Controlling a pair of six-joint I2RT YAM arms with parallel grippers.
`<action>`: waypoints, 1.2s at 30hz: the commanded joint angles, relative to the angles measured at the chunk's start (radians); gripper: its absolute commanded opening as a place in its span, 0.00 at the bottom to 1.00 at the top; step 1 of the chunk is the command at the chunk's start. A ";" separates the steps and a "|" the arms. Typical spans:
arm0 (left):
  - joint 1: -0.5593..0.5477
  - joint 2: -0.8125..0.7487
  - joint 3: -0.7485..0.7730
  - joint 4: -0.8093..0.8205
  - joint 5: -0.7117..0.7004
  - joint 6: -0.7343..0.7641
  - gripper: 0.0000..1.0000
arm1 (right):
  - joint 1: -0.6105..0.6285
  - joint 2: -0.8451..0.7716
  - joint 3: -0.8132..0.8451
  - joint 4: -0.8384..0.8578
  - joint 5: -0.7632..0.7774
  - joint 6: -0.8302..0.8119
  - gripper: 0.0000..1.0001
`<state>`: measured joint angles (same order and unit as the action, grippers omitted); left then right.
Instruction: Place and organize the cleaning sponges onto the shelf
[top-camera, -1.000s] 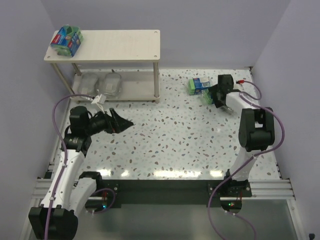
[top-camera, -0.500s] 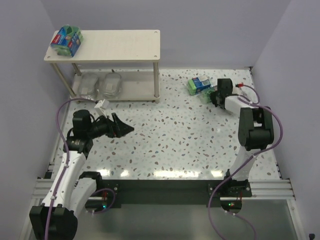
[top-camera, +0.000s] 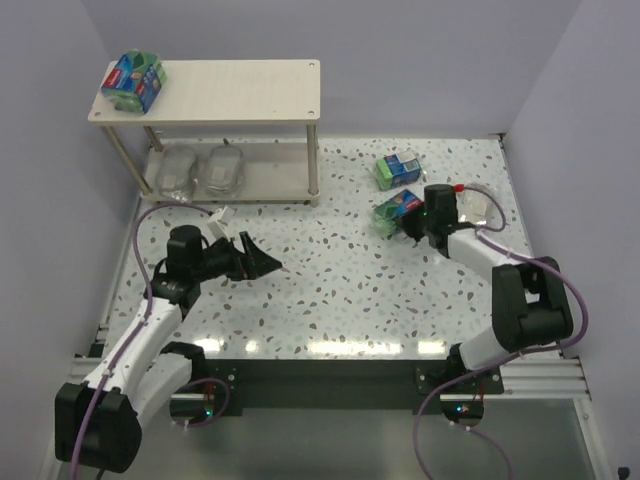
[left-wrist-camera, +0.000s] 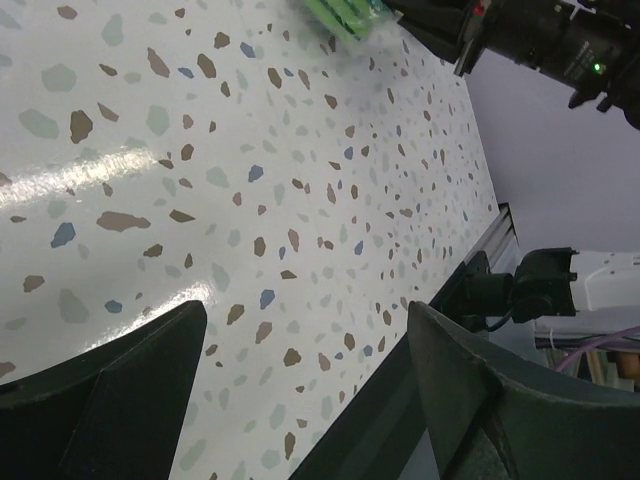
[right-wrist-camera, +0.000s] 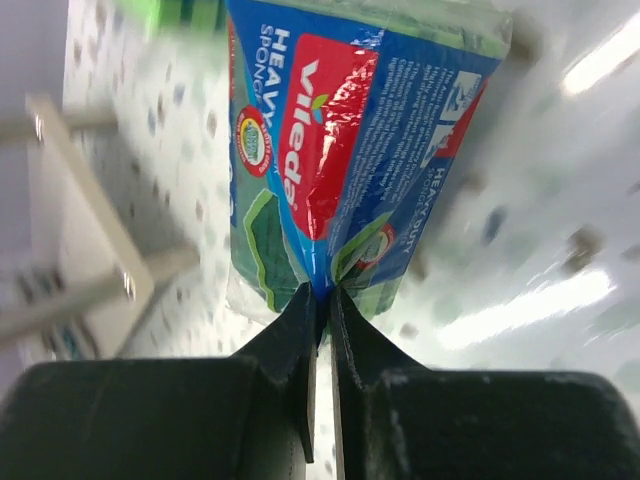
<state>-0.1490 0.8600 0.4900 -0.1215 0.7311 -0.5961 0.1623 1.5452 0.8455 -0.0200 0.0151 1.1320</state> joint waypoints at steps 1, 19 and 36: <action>-0.069 0.037 -0.031 0.201 -0.139 -0.119 0.87 | 0.155 -0.083 -0.074 0.097 -0.053 0.017 0.00; -0.354 0.214 -0.168 0.471 -0.492 -0.533 0.94 | 0.654 0.056 -0.194 0.376 0.106 0.270 0.09; -0.360 0.267 -0.085 0.359 -0.677 -0.501 0.94 | 0.703 0.049 -0.261 0.568 -0.168 0.155 0.48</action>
<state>-0.5064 1.1156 0.3435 0.2340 0.1284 -1.1076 0.8593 1.6787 0.6285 0.5232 -0.0929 1.3399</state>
